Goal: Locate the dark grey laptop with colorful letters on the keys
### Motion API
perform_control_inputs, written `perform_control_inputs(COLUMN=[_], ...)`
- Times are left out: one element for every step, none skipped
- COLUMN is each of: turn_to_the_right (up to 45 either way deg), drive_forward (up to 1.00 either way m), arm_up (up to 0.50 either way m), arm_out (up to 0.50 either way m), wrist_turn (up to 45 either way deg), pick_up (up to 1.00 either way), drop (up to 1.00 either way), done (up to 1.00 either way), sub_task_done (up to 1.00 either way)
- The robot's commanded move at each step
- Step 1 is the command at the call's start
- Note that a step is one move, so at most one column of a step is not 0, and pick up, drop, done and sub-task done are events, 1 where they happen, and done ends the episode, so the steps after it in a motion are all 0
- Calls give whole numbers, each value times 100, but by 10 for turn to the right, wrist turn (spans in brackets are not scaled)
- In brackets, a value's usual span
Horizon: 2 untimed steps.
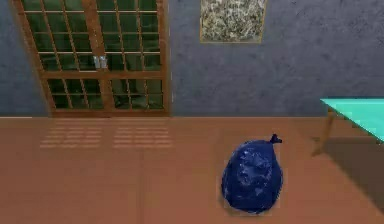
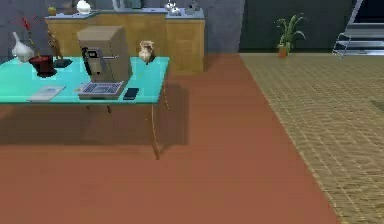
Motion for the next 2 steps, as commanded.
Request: perform_control_inputs(turn_to_the_right=[-450, -450], drive_forward=[0, 0], arm_up=[0, 0], arm_out=[0, 0], wrist_turn=[0, 0], pick_up=[0, 0], drop=[0, 0], done=[0, 0], sub_task_done=[0, 0])
